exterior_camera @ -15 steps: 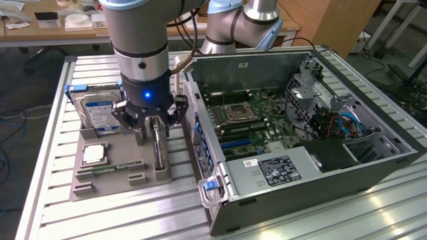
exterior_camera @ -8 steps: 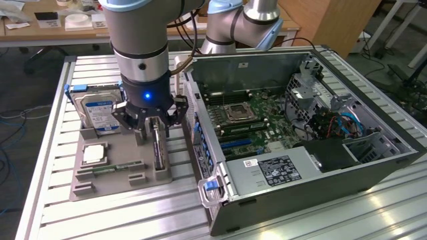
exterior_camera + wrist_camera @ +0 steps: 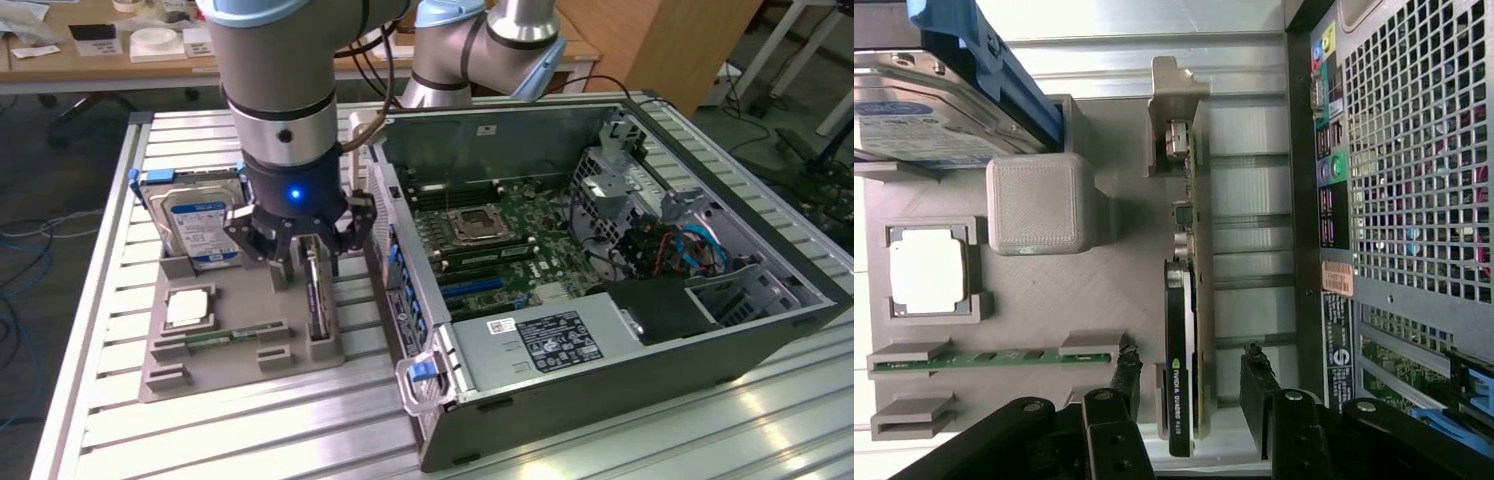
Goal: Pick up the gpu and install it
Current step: 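Pick up the gpu and move the gpu toward the slot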
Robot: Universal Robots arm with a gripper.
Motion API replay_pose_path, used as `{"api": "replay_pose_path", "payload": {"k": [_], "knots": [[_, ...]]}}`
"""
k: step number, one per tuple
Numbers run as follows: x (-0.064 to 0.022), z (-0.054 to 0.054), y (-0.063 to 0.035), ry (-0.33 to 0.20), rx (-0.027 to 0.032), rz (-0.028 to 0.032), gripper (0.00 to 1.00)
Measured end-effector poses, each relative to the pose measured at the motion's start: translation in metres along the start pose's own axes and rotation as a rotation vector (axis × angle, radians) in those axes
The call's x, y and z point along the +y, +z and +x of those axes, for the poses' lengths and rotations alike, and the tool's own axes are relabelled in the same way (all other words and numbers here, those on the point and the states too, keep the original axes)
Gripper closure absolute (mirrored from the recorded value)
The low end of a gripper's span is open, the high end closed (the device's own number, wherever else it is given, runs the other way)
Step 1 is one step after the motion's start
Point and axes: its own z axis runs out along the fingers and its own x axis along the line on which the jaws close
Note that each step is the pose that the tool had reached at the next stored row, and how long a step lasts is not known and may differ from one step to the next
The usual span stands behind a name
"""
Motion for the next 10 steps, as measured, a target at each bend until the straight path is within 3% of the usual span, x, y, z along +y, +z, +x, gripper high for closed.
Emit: {"api": "replay_pose_path", "payload": {"k": [10], "knots": [[-0.0002, 0.0001, 0.0032, 0.000, 0.0002, 0.0002, 0.47]]}}
